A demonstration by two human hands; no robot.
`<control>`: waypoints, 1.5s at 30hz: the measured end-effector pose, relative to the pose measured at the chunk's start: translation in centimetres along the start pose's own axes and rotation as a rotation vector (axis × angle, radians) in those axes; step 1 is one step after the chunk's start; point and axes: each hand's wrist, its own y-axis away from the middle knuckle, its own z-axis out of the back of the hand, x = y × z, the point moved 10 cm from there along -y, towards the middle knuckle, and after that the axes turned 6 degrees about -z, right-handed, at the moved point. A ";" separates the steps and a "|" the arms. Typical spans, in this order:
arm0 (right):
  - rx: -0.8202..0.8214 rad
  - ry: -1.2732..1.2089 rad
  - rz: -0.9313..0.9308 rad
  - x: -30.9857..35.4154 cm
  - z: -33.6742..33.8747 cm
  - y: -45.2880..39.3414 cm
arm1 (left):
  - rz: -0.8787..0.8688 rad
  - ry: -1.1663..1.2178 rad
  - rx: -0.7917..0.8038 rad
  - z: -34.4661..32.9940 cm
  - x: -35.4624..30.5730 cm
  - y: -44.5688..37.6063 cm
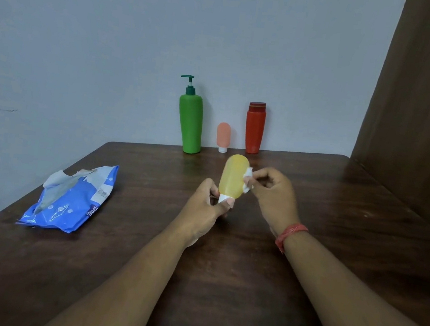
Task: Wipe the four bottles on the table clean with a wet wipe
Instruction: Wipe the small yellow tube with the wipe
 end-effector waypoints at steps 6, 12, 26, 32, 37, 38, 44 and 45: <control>-0.102 -0.226 0.017 0.2 2.5 -0.6 | -0.033 -0.196 0.106 -1.2 -0.5 0.2; 0.179 -0.151 -0.070 -0.9 -1.3 0.4 | 0.005 0.124 0.027 -0.1 -0.2 0.3; 0.099 0.212 0.373 2.9 -2.2 1.6 | 0.206 0.638 0.117 -2.2 0.4 0.6; -0.225 0.066 0.315 3.6 2.8 0.4 | 0.181 0.520 0.228 -3.8 -0.3 1.0; 0.001 0.167 0.353 3.2 0.0 0.9 | 0.185 0.560 0.209 -3.5 -0.4 1.0; 0.039 0.198 0.388 3.3 -0.8 1.2 | 0.192 0.583 0.200 -3.3 -0.4 1.0; -0.255 0.057 0.237 2.9 3.3 0.1 | 0.188 0.495 0.288 -4.0 -0.6 1.4; -0.252 0.029 0.209 2.7 3.5 0.1 | 0.190 0.486 0.299 -4.2 -0.6 1.5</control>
